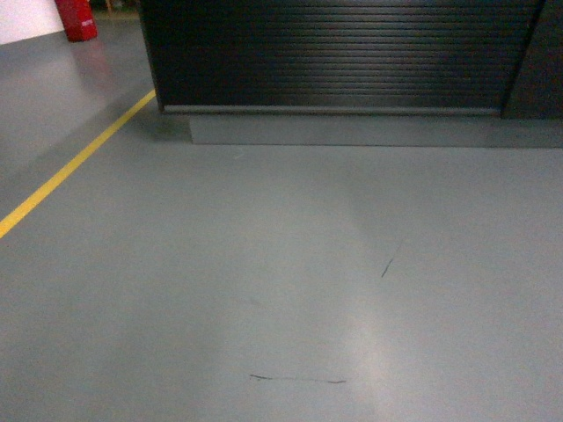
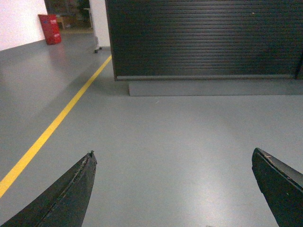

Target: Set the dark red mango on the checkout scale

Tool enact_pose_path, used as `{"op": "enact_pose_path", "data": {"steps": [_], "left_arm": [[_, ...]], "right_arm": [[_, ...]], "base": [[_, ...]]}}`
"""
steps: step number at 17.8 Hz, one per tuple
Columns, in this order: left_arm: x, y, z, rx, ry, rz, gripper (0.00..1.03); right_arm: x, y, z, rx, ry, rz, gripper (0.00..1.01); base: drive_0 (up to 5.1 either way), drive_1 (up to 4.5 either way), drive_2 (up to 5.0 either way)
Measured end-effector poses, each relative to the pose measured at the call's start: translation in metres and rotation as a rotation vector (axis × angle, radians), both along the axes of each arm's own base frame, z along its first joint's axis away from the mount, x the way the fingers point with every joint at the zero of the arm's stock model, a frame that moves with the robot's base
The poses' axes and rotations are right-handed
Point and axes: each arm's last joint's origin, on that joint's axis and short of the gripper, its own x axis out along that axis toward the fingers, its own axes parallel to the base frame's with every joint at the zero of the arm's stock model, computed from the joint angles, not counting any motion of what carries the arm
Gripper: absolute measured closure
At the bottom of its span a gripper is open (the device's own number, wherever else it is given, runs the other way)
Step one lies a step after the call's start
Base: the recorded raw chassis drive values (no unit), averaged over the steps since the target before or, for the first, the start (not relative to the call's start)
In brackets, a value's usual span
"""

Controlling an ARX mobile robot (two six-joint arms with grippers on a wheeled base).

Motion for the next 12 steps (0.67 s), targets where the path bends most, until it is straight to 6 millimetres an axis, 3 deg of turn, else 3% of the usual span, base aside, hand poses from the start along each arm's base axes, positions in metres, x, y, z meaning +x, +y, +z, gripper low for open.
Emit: {"op": "enact_pose_path", "data": {"steps": [12], "left_arm": [[0.0, 0.0, 0.0001, 0.0, -0.001, 0.0, 0.05]], "right_arm": [[0.0, 0.0, 0.0004, 0.0, -0.004, 0.0, 0.03]], "base": [[0.0, 4.09, -4.0]]}}
